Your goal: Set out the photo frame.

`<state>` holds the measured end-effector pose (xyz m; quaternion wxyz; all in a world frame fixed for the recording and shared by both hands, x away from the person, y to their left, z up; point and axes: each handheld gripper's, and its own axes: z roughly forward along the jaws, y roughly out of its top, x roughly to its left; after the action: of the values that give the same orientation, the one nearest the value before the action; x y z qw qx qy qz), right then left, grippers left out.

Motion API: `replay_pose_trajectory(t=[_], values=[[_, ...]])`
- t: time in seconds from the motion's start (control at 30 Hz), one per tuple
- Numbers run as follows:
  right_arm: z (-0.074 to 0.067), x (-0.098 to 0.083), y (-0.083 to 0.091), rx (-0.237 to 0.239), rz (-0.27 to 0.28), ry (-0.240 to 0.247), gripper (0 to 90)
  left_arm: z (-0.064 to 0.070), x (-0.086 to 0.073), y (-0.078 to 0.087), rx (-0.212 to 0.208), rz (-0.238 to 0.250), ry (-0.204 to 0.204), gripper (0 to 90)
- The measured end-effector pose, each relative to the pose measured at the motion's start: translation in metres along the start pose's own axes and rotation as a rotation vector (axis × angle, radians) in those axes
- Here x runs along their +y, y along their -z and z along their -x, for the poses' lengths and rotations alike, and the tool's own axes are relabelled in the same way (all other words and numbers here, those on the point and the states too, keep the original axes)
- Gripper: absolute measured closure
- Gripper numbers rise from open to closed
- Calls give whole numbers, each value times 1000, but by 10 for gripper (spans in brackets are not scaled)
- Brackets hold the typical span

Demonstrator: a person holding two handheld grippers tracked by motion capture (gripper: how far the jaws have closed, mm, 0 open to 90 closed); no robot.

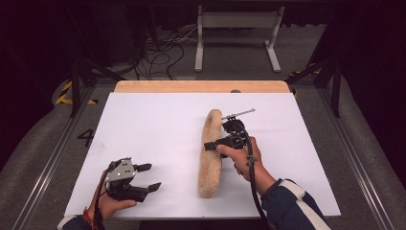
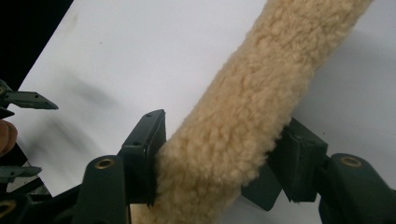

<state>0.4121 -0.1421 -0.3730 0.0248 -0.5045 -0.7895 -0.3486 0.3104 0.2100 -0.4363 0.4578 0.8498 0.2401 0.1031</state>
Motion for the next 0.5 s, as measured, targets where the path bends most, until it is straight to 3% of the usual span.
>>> replay_pose_trajectory(t=[0.07,0.13,0.4,0.5], values=[[0,3,-2,-3,-10,7,398,-2,-3,0,1,-9,14,274],[0,5,-3,2,-22,15,399,-2,-2,-1,1,-4,-1,274],[4,5,5,1,-25,52,543,1,0,-7,-15,-14,-12,279],[1,7,7,-26,-25,82,591,2,0,-8,-17,-13,-9,281]])
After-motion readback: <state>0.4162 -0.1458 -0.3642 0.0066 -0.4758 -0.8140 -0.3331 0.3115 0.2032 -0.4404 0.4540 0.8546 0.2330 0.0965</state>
